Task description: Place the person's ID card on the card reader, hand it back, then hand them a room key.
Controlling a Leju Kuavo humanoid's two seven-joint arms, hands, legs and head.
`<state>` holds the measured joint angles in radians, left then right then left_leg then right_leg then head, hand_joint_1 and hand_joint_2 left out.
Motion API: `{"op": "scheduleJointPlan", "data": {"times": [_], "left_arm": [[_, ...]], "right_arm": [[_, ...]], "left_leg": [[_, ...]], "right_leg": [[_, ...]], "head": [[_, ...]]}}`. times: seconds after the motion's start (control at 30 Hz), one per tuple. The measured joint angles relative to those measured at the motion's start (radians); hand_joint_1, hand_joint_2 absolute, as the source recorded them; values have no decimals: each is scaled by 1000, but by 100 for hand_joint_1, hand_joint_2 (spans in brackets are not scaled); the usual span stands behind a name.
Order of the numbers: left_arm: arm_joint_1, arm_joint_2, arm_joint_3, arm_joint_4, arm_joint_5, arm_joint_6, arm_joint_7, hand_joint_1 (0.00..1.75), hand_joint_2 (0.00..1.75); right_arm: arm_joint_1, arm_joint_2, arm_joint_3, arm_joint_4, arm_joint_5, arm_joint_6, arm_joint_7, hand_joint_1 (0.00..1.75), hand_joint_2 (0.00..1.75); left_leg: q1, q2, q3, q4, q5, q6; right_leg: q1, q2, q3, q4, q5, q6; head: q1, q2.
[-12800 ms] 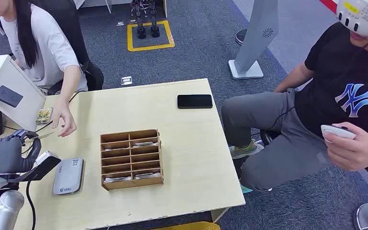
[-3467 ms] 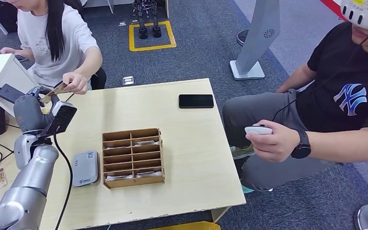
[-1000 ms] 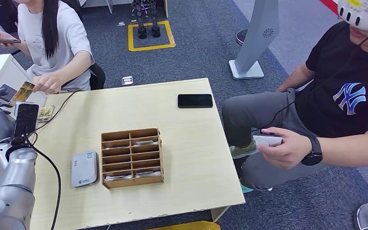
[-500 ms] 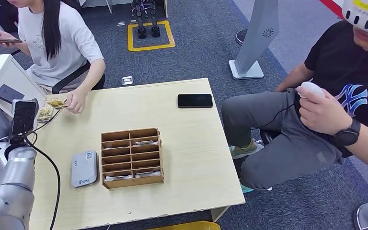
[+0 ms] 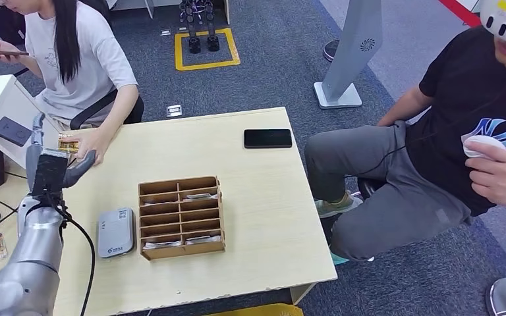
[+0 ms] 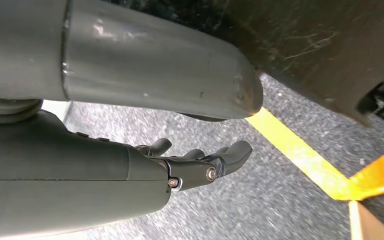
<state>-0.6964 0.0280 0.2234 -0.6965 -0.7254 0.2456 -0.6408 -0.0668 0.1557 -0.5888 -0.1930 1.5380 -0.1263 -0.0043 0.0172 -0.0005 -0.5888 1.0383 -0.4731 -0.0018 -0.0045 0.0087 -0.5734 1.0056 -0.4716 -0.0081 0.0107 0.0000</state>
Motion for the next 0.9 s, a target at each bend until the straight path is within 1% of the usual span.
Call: {"op": "scheduleJointPlan", "data": {"times": [0.07, 0.1, 0.17, 0.23, 0.3, 0.4, 0.5, 0.6, 0.8, 0.9], "left_arm": [[89, -4, -120, -130, 18, -47, 17, 0, 175], [131, 1, -185, -198, 20, -49, 30, 0, 175], [205, 26, -303, -330, 22, -27, 49, 0, 175], [282, 63, -385, -446, 25, 10, 47, 0, 175], [368, 104, -428, -547, 7, 67, 36, 0, 175], [489, 156, -449, -657, -30, 150, 19, 0, 175], [569, 190, -456, -724, -38, 173, 12, 0, 175], [604, 206, -460, -765, -41, 173, 13, 0, 175], [634, 224, -467, -805, -51, 176, 12, 0, 175], [688, 236, -468, -834, -86, 213, 9, 0, 175]], "right_arm": [[2, -1, -10, 0, -8, -1, 2, 0, 0], [2, -2, -14, 0, -10, -2, 1, 0, 0], [3, -4, -22, 0, -15, -8, -4, 0, 0], [4, -6, -31, 0, -23, -16, -15, 0, 0], [5, -7, -40, 0, -27, -24, -22, 0, 0], [7, -9, -48, 0, -27, -27, -23, 0, 0], [9, -11, -55, 0, -27, -27, -21, 0, 0], [9, -12, -61, 0, -27, -27, -21, 0, 0], [9, -12, -64, 0, -27, -27, -18, 0, 0], [9, -13, -68, 0, -34, -27, -10, 0, 0]], "left_leg": [[0, 0, -1, 0, -1, 0], [0, 0, -1, 0, -1, 1], [0, 0, -2, 0, -1, 0], [0, 1, -1, -1, -2, 0], [0, 2, 0, -1, -2, 0], [1, 2, 0, -2, -2, 0], [1, 1, -1, -2, -2, 0], [2, 1, -1, -2, -2, 0], [2, 1, 0, -2, -2, -1], [2, 2, 1, -2, -2, -1]], "right_leg": [[0, 0, 0, 0, 0, 0], [0, 0, -1, 0, 0, 0], [0, 0, -1, 0, 0, 0], [-1, 0, -1, 0, -1, 0], [-1, 2, -1, 0, -2, 0], [0, 2, -2, 0, -3, -1], [0, 1, -2, 0, -3, -1], [1, 0, -2, 0, -3, -1], [1, 0, -1, 0, -2, -1], [1, 2, 0, 0, -2, -2]], "head": [[0, 0], [0, 0], [0, 0], [-1, 0], [-1, 0], [-1, 0], [-1, 0], [-1, 0], [0, 0], [-1, 0]]}}
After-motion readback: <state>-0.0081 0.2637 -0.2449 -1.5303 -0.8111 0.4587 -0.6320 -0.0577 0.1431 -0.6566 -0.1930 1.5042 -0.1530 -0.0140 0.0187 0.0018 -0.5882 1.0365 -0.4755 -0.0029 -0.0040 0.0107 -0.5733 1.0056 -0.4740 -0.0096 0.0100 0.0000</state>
